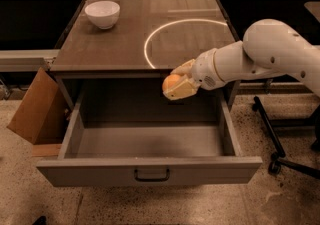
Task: Place orange into top drawer
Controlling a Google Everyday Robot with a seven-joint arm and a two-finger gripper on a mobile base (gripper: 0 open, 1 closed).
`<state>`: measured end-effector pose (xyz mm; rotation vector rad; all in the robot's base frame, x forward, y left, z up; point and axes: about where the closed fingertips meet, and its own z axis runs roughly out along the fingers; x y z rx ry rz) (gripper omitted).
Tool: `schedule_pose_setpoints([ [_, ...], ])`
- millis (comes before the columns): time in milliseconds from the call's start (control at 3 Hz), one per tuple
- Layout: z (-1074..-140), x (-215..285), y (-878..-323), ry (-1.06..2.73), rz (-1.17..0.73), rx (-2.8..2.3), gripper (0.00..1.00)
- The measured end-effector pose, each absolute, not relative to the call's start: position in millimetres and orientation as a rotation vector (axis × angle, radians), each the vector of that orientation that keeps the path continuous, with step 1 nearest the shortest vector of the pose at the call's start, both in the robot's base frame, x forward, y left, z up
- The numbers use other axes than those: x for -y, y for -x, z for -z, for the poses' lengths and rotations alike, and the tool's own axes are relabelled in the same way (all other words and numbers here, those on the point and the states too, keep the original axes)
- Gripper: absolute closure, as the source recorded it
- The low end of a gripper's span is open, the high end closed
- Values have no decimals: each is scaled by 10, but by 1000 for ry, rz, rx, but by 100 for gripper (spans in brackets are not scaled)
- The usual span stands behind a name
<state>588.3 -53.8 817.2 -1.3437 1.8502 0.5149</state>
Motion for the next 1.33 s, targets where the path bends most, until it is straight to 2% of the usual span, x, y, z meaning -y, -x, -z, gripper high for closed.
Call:
schedule_pose_setpoints([
  [333, -8172, 538, -5883, 1344, -515, -1850, 100],
  [1333, -7312, 462, -5826, 1268, -558, -2017, 100],
])
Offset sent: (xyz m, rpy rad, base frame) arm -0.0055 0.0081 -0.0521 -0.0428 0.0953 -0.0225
